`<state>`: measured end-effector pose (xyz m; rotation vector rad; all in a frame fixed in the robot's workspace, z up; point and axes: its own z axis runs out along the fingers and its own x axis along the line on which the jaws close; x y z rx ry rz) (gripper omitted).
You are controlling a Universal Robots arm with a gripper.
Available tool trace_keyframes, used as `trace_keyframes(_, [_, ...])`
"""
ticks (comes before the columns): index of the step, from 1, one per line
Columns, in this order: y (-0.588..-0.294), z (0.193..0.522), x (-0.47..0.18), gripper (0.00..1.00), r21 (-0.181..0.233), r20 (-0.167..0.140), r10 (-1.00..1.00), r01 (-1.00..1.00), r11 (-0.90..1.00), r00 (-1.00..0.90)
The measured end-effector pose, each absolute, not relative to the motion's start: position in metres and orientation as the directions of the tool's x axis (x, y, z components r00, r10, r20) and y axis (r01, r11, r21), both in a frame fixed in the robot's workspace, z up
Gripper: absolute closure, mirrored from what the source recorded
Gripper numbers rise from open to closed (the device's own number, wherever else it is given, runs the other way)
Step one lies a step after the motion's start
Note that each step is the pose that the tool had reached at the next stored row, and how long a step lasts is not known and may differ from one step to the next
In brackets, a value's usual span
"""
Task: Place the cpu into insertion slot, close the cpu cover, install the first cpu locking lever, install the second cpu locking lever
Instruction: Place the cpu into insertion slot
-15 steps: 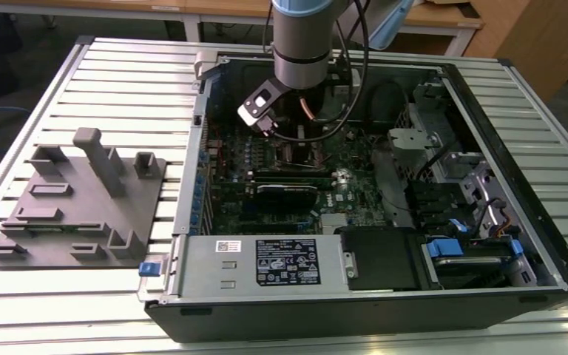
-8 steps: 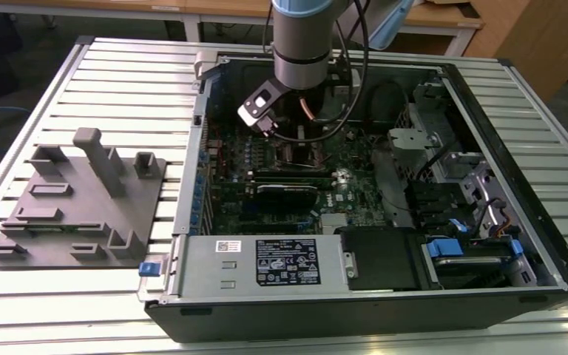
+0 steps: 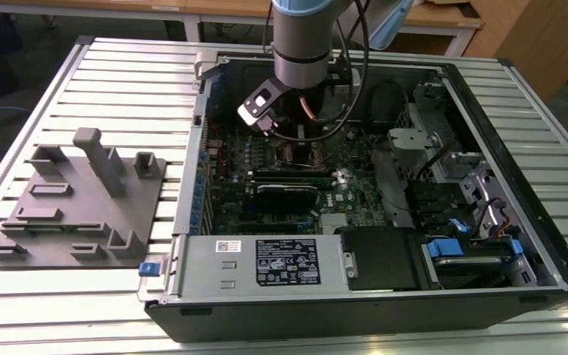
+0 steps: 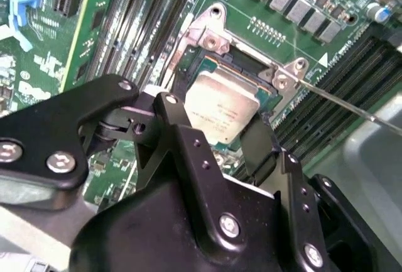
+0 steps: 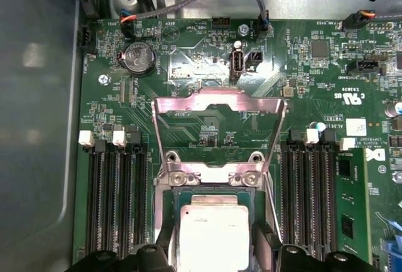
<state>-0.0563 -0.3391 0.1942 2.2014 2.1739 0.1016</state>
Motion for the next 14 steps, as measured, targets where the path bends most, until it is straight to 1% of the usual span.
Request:
trace_keyframes(5, [-0.3391,0.2044,-0.0563,0.39,0.078,0.014,1.0,0.997,-0.013,0.012])
trace_keyframes(14, [-0.3391,0.2051,-0.0563,0.39,0.078,0.014,1.0,0.997,-0.013,0.012])
